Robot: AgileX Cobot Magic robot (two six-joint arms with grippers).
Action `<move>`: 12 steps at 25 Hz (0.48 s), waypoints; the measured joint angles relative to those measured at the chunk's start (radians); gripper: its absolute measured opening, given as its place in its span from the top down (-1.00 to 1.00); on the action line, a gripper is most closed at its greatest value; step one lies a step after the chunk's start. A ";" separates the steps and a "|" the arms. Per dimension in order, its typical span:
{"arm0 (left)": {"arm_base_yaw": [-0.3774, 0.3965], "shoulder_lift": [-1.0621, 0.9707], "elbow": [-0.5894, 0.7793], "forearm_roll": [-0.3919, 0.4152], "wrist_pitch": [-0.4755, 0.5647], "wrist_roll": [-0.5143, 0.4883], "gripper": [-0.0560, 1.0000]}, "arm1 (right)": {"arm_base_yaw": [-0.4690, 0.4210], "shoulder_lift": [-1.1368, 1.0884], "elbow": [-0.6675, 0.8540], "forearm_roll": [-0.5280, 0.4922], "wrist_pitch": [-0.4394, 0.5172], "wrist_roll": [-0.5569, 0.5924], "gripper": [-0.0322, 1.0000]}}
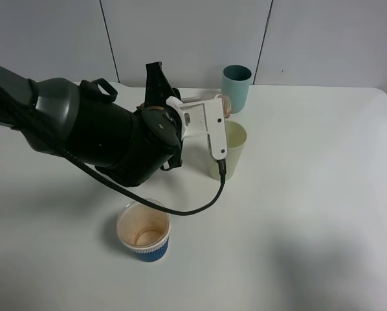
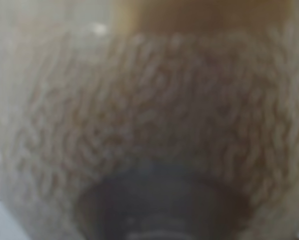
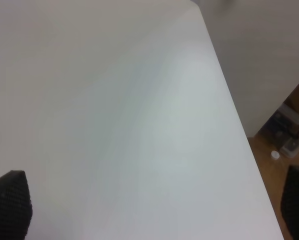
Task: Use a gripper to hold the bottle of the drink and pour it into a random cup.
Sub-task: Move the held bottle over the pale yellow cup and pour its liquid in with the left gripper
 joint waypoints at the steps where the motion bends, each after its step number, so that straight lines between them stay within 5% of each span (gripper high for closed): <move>1: 0.000 0.000 0.000 0.006 0.000 0.007 0.28 | 0.000 0.000 0.000 0.000 0.000 0.000 -0.99; 12: 0.000 0.000 0.000 0.043 -0.001 0.012 0.28 | 0.000 0.000 0.000 0.000 0.000 0.000 -0.99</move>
